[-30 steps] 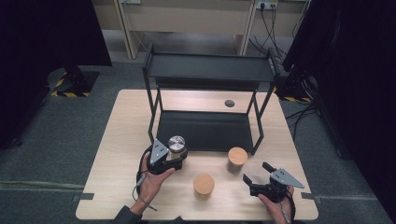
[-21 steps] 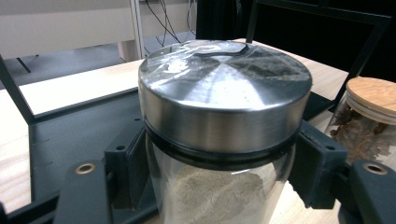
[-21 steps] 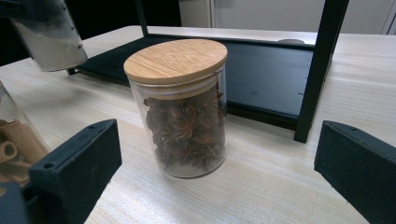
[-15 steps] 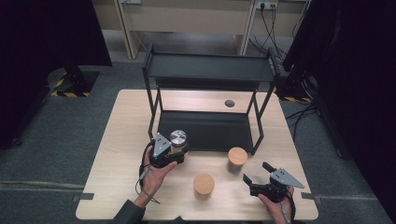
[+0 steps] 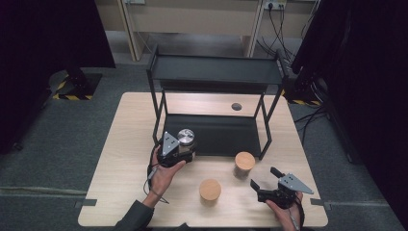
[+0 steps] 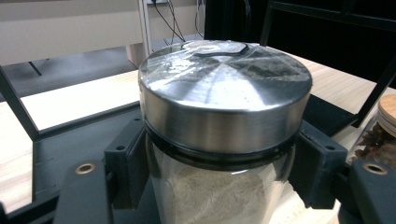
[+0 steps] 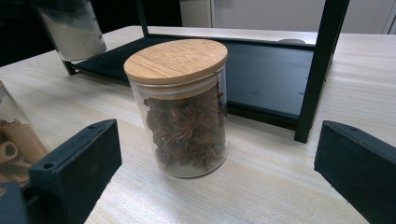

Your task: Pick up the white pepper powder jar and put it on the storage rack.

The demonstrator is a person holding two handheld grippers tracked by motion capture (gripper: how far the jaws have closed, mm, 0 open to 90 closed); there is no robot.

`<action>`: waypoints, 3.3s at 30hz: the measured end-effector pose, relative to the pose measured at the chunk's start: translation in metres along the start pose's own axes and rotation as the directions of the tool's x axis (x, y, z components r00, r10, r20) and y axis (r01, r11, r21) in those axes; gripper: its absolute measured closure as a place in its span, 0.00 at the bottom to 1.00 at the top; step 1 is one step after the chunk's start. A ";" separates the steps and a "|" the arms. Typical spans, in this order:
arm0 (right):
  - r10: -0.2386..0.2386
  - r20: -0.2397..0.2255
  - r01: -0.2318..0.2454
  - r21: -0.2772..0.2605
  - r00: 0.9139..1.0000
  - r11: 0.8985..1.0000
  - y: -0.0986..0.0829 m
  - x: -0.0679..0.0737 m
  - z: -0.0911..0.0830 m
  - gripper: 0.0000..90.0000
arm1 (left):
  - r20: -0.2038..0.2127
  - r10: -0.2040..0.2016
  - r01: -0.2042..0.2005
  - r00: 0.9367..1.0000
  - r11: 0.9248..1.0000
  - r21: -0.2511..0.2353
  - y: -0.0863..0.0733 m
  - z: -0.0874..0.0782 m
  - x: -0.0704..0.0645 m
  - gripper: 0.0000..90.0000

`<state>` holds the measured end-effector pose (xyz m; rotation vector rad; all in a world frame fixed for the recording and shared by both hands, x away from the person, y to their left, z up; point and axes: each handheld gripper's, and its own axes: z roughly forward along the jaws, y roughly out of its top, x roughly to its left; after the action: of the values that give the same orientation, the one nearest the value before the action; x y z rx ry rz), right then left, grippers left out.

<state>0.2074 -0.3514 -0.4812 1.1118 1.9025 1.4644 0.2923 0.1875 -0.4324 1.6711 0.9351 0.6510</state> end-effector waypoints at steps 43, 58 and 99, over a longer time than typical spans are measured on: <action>0.003 -0.001 -0.003 0.001 1.000 1.000 0.000 0.000 0.000 0.01 | -0.076 -0.013 0.013 0.997 1.000 0.003 0.013 0.049 0.011 0.34; 0.004 -0.002 -0.004 0.001 1.000 1.000 0.000 -0.001 0.000 0.01 | -0.102 -0.020 0.020 0.995 1.000 -0.005 0.012 0.064 0.014 0.34; 0.002 -0.006 -0.002 0.001 1.000 1.000 0.000 -0.001 0.001 0.01 | -0.186 -0.033 0.034 0.982 0.999 0.001 0.003 0.094 0.017 0.34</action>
<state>0.2087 -0.3522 -0.4812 1.1113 1.9067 1.4697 0.3780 0.1516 -0.4570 1.6149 1.0956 0.7934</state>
